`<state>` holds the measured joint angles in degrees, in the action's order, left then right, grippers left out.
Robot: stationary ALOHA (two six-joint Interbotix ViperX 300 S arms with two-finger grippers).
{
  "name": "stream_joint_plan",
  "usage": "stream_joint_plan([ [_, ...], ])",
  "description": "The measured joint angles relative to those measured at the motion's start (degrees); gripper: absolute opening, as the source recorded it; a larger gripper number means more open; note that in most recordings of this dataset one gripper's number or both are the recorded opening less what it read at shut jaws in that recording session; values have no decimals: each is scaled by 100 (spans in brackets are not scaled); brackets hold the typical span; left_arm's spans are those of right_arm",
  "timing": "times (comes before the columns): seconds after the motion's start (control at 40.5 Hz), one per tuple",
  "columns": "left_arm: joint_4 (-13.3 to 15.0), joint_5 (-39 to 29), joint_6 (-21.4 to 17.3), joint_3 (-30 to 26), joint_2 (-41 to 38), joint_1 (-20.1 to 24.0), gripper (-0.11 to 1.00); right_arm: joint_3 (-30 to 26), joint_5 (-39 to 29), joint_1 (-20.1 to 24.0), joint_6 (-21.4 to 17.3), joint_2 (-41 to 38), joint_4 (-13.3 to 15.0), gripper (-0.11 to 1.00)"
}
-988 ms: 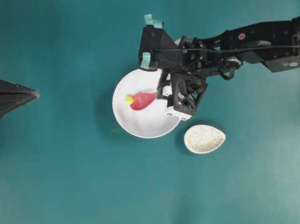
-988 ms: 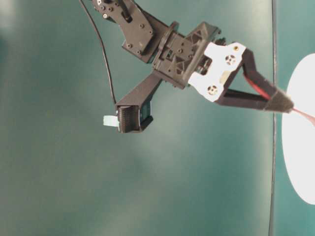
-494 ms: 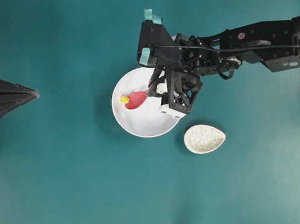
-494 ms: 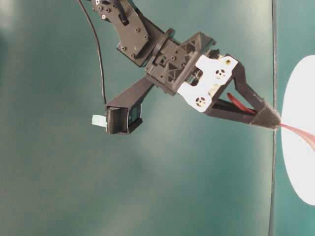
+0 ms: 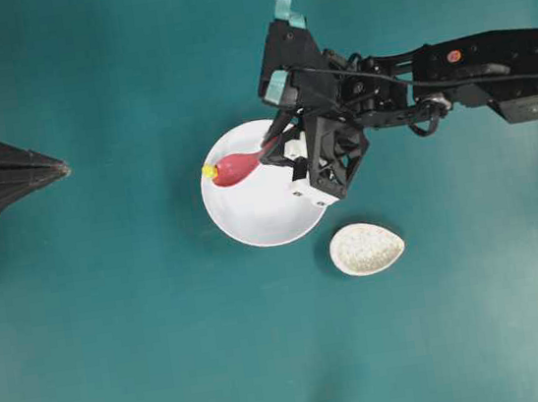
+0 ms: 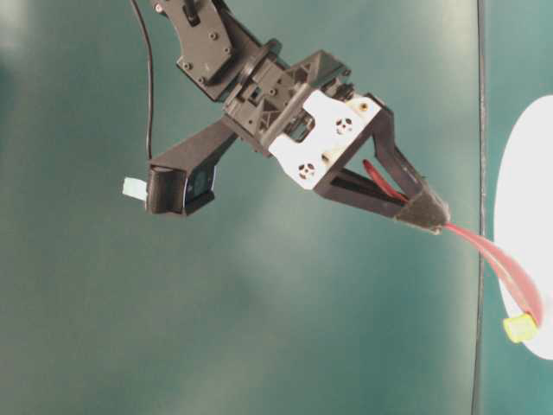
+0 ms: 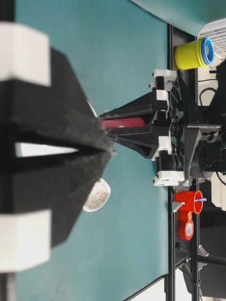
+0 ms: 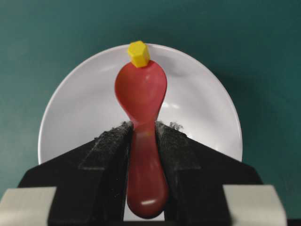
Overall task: Scoop the yellow hexagonal prism block from the bowl with a spoon using the right arm.
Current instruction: 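Drag the spoon under the yellow hexagonal block toward the bowl rim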
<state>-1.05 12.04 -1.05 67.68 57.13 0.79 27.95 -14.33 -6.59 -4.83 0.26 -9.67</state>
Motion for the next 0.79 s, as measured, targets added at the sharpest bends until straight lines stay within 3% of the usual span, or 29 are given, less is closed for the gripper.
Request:
stream_joint_plan([
  [0.791,0,0,0,0,9,-9,-1,255,281,62,0,193,-53,23],
])
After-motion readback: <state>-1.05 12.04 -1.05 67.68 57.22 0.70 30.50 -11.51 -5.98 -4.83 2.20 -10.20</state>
